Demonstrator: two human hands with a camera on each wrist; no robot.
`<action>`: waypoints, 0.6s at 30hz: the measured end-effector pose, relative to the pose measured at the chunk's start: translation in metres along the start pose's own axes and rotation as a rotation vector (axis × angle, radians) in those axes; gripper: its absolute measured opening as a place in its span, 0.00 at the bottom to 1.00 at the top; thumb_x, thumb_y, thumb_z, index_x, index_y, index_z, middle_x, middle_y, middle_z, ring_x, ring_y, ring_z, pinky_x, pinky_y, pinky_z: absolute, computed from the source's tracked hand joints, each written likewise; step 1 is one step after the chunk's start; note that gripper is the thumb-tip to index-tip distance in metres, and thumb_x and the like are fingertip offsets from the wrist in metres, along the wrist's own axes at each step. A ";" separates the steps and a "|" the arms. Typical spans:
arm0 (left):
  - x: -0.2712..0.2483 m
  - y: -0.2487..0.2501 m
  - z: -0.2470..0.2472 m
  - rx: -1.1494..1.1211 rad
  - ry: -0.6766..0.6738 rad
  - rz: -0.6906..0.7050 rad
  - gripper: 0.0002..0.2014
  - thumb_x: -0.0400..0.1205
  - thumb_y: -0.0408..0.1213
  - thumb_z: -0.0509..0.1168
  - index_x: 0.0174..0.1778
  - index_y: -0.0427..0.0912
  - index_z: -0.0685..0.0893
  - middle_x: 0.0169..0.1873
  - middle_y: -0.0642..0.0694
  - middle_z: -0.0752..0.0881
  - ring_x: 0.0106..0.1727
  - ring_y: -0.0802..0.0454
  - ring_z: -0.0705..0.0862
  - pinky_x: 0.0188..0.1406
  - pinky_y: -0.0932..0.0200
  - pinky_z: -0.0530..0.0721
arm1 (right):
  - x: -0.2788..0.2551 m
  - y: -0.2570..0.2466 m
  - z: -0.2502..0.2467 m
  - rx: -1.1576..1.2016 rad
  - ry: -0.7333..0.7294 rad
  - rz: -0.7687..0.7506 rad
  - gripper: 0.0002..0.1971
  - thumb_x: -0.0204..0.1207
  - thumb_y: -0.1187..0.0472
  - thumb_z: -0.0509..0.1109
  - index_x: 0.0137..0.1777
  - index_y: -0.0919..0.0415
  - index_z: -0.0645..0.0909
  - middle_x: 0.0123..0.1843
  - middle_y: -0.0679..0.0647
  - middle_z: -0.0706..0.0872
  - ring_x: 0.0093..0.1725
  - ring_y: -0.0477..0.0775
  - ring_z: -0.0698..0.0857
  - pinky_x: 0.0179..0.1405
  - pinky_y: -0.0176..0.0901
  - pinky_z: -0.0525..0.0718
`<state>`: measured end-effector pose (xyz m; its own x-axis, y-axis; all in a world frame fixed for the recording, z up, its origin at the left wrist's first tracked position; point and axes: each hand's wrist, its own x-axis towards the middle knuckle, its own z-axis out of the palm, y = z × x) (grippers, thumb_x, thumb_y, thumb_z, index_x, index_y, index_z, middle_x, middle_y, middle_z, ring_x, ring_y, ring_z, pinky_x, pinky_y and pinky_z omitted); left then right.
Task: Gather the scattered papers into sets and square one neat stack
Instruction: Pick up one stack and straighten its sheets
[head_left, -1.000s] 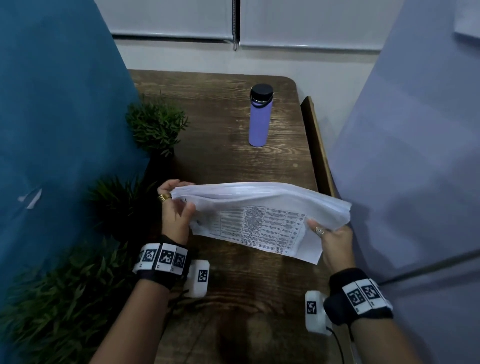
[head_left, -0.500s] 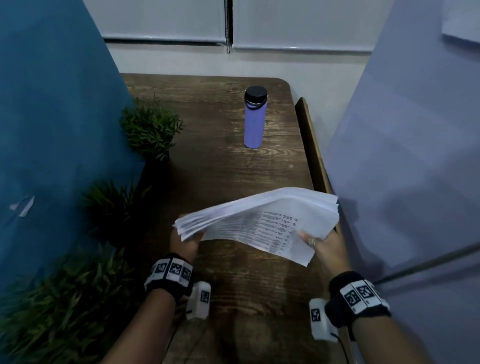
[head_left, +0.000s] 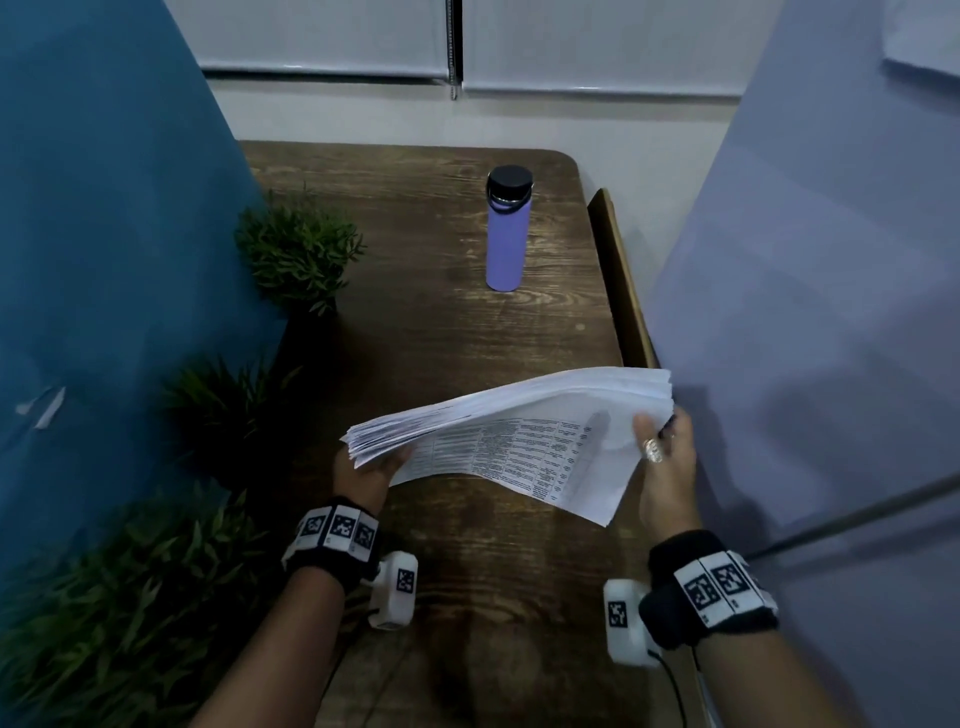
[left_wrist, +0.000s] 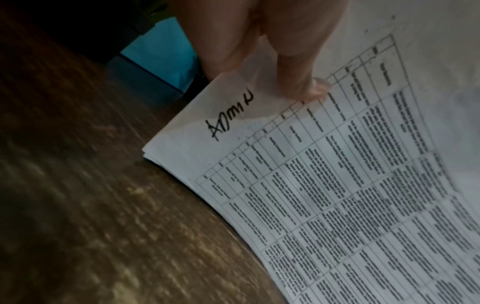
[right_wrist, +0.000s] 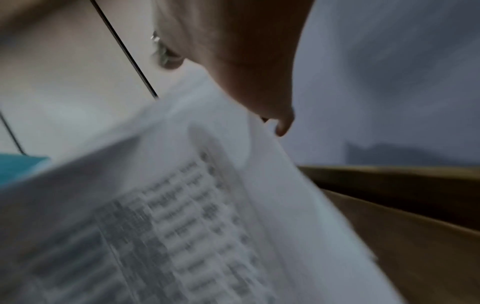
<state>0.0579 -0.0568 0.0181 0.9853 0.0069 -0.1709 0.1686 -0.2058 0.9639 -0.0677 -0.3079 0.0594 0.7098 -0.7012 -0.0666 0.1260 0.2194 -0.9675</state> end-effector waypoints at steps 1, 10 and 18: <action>0.001 -0.001 -0.002 0.047 -0.014 -0.006 0.20 0.71 0.26 0.73 0.58 0.29 0.79 0.54 0.38 0.82 0.56 0.50 0.78 0.57 0.59 0.71 | 0.001 -0.006 0.005 0.005 0.053 -0.037 0.28 0.66 0.41 0.73 0.61 0.54 0.73 0.52 0.47 0.84 0.45 0.37 0.87 0.39 0.32 0.85; -0.001 0.002 -0.014 0.279 -0.081 0.007 0.13 0.75 0.30 0.70 0.53 0.29 0.82 0.58 0.31 0.84 0.55 0.48 0.79 0.54 0.62 0.69 | 0.014 -0.014 0.038 -0.074 0.264 -0.063 0.19 0.60 0.38 0.76 0.37 0.47 0.71 0.44 0.52 0.78 0.39 0.47 0.78 0.41 0.38 0.80; 0.001 0.011 -0.018 0.209 -0.070 0.046 0.16 0.73 0.28 0.71 0.55 0.25 0.82 0.55 0.28 0.85 0.50 0.49 0.80 0.42 0.63 0.77 | 0.009 -0.007 0.026 -0.184 0.165 -0.137 0.10 0.77 0.38 0.61 0.42 0.41 0.77 0.56 0.64 0.81 0.50 0.56 0.83 0.50 0.53 0.84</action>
<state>0.0609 -0.0412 0.0327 0.9862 -0.0737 -0.1482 0.1066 -0.4023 0.9093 -0.0441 -0.2975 0.0718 0.5709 -0.8199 0.0434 0.0741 -0.0012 -0.9973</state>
